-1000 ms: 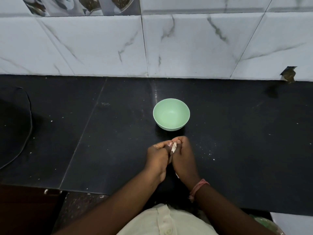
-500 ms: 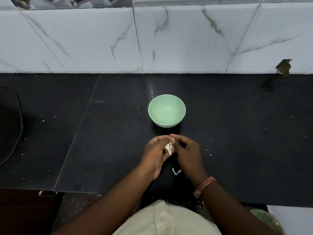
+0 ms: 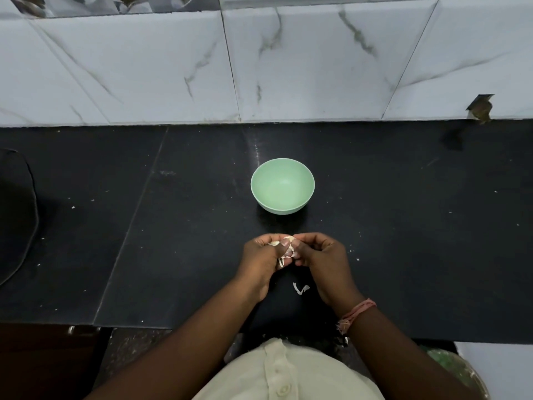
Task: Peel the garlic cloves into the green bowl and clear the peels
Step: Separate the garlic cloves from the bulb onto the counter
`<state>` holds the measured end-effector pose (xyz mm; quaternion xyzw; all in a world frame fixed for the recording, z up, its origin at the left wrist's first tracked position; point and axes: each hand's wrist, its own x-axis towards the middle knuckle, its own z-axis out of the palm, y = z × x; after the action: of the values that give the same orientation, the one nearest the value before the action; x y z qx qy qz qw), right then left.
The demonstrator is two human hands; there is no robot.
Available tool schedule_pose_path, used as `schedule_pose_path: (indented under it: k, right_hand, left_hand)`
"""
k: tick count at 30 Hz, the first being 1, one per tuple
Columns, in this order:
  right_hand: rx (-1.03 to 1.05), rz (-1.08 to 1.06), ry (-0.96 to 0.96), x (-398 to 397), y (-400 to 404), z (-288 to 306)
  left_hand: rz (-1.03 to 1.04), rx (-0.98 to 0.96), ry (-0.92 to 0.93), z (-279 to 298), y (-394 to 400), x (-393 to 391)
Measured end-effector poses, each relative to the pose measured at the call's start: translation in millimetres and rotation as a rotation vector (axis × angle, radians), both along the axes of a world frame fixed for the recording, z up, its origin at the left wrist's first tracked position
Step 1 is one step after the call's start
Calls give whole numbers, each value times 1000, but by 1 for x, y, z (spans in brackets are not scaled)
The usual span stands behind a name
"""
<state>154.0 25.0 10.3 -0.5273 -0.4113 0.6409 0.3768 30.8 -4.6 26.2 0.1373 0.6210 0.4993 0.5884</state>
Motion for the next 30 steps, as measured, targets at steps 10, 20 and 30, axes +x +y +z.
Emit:
schedule_pose_path:
  k: [10, 20, 30]
  right_hand:
    - [169, 30, -252, 2, -1, -9]
    - [77, -3, -50, -3, -4, 6]
    - [-56, -86, 43, 8, 4, -9]
  left_hand:
    - [88, -20, -99, -2, -2, 2]
    - [77, -16, 5, -3, 0, 6]
    - [90, -76, -109, 1, 8, 11]
